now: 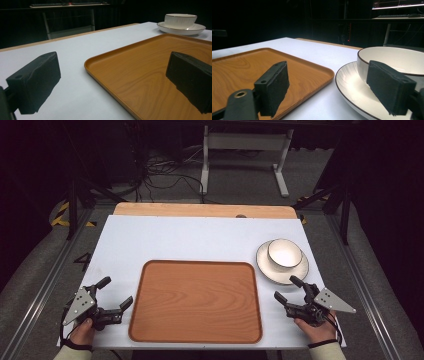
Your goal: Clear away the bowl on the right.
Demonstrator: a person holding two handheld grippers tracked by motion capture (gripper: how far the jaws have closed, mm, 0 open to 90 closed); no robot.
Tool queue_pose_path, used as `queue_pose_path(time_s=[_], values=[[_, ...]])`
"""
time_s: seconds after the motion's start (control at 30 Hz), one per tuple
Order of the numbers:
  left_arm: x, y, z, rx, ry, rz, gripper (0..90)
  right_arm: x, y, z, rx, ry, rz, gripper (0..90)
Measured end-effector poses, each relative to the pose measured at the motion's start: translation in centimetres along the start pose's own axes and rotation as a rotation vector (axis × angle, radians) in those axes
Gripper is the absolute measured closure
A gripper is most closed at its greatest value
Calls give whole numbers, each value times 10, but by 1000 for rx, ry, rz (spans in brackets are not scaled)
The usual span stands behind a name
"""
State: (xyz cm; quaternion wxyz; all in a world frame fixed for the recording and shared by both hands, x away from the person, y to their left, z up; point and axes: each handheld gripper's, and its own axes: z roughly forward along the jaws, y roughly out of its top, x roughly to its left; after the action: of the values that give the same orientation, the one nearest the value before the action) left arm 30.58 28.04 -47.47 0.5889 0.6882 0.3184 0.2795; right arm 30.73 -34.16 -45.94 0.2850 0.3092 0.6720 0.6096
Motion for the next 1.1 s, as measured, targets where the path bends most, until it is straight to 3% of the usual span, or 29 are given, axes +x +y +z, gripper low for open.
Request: queue_pose_path(time_s=[0.07, 0.27, 0.37, 0.53, 0.77, 1.1], values=[[0, 0, 0, 0, -1, 1, 3, 1, 1, 2, 19, 2, -16, 212], [0, 0, 0, 0, 0, -5, 3, -4, 4, 2, 26, -11, 19, 265], [0, 0, 0, 0, 0, -6, 3, -4, 12, 2, 5, -8, 9, 269], [0, 0, 0, 3, 0, -4, 3, 0, 23, 5, 19, -12, -14, 269], [0, 0, 1, 2, 1, -5, 2, 3, 47, 2, -17, -15, 34, 276], [0, 0, 1, 5, 1, -5, 3, 9, 72, -1, -20, 3, 17, 310]])
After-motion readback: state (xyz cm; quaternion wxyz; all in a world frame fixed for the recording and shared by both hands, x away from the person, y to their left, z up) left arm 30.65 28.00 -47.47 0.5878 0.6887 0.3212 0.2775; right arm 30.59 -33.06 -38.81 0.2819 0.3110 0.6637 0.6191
